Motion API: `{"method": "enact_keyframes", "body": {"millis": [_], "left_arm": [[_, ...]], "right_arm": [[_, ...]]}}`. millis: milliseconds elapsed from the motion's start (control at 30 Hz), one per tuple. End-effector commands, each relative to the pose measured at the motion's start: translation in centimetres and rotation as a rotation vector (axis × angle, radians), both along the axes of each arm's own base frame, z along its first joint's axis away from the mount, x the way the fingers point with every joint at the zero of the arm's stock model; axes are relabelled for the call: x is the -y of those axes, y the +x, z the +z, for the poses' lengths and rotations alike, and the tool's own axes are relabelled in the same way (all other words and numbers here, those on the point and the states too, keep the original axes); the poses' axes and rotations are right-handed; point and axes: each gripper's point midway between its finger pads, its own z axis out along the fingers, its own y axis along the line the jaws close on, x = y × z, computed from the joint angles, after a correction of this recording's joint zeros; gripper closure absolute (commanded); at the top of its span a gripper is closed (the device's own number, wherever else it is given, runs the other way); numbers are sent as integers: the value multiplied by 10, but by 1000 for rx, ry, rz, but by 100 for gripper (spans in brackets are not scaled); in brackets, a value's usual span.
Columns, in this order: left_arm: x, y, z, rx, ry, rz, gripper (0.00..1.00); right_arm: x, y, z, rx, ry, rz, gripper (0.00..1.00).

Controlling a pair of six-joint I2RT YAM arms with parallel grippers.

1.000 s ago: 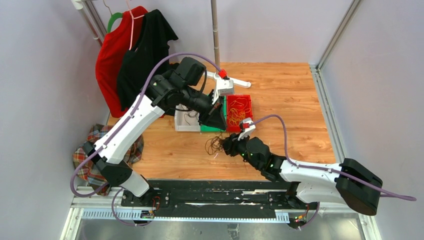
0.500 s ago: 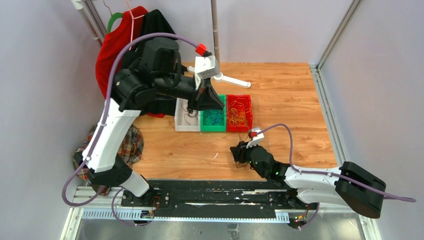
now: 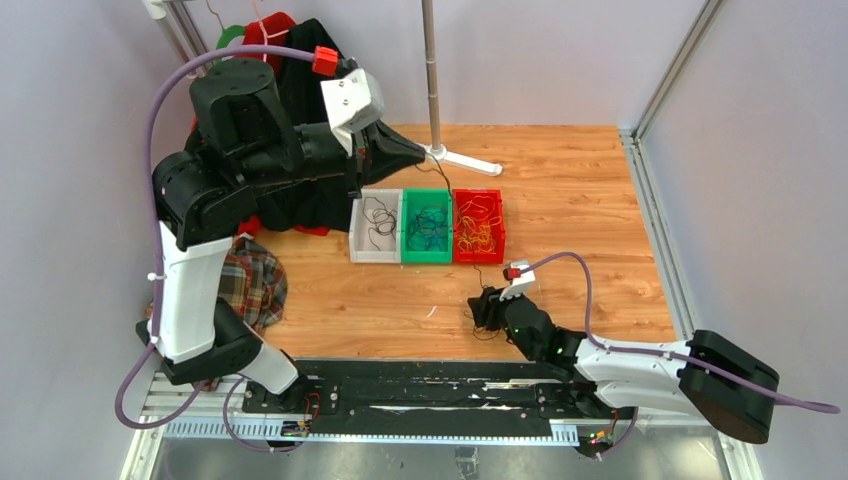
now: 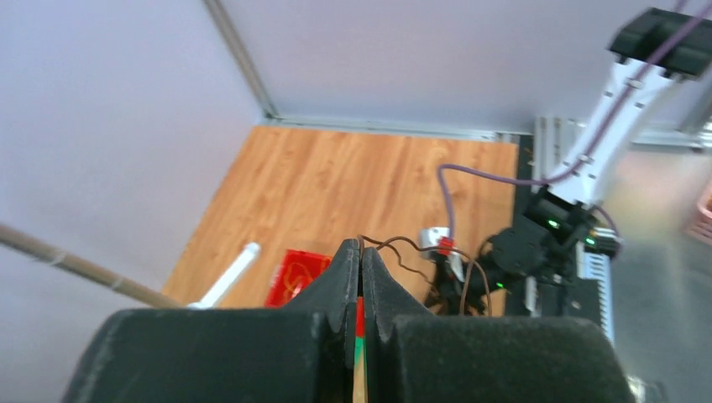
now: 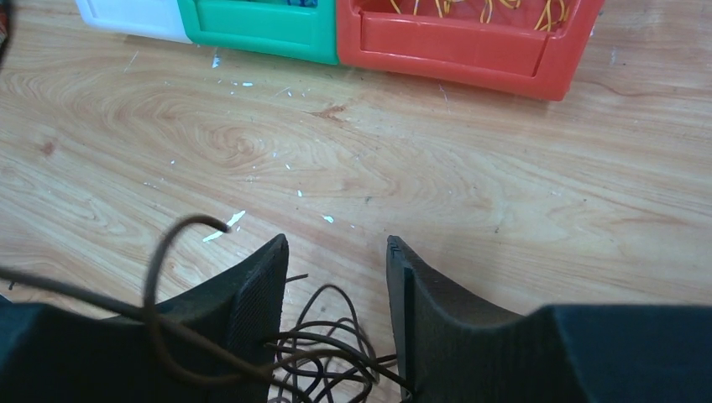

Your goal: Untangle the cables

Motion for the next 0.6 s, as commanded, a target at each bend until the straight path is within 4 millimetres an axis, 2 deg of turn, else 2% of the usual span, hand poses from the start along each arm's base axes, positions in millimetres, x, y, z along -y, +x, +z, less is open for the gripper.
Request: {"method": "enact_keyframes", "body": {"millis": [0, 100, 200, 367, 433, 567], "left_arm": [[-29, 19, 72, 242, -200, 208, 100], [-59, 27, 118, 393, -344, 366, 100], [-89, 31, 151, 474, -446, 505, 100], [-124, 27, 184, 600, -556, 642, 100], [-147, 23, 205, 657, -636, 727, 100], [-179, 4, 232, 758, -770, 806, 99]], "right_arm": [[8, -4, -15, -29, -31, -19, 53], [8, -6, -18, -37, -35, -14, 52], [10, -7, -22, -47, -36, -14, 53], [11, -10, -25, -59, -36, -11, 53], [11, -10, -27, -63, -38, -10, 53], [11, -12, -29, -69, -42, -3, 53]]}}
